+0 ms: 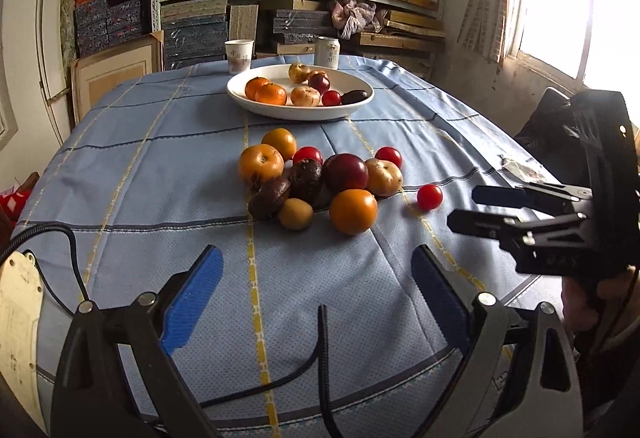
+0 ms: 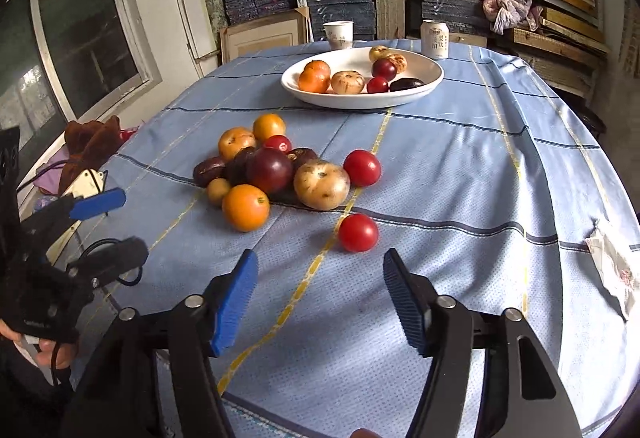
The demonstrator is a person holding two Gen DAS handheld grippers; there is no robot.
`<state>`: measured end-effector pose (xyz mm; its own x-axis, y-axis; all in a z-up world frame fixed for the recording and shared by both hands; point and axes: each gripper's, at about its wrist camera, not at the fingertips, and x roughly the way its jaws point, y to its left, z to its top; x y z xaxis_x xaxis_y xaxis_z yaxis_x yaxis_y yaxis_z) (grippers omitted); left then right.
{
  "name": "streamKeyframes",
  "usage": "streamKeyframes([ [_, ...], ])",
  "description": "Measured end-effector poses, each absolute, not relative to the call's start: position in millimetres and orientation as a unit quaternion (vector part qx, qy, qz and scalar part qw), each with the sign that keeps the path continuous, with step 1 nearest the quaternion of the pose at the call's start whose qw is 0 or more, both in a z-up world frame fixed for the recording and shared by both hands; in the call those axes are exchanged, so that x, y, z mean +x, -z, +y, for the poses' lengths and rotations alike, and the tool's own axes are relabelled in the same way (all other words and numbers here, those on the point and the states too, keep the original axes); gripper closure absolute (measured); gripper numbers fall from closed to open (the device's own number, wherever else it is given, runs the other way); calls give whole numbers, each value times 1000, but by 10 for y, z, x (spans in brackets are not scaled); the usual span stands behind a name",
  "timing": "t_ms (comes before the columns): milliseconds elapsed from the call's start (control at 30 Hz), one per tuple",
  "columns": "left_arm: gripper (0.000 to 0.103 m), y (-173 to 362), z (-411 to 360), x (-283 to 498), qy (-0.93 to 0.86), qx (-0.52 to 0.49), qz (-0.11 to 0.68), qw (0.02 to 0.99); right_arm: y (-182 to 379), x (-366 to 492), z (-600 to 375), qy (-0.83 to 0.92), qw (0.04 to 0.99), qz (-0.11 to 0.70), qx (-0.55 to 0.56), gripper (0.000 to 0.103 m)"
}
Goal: Organize fruits
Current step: 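Grasp a red tomato with the right tool while the left tool reaches toward the pile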
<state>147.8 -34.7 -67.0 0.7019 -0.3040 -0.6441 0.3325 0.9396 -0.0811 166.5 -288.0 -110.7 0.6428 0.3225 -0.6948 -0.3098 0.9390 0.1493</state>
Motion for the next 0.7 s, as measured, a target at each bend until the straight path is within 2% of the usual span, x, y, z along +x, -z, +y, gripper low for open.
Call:
streamKeyframes([
  [333,10,691,-247,1500,184,-9,347,920,1199,2065,-2802,-139,898,416,-25,62],
  [700,10,694,-222,1523,187,-20,351,917,1289,2326,-2792,-132,890,435,-18,63],
])
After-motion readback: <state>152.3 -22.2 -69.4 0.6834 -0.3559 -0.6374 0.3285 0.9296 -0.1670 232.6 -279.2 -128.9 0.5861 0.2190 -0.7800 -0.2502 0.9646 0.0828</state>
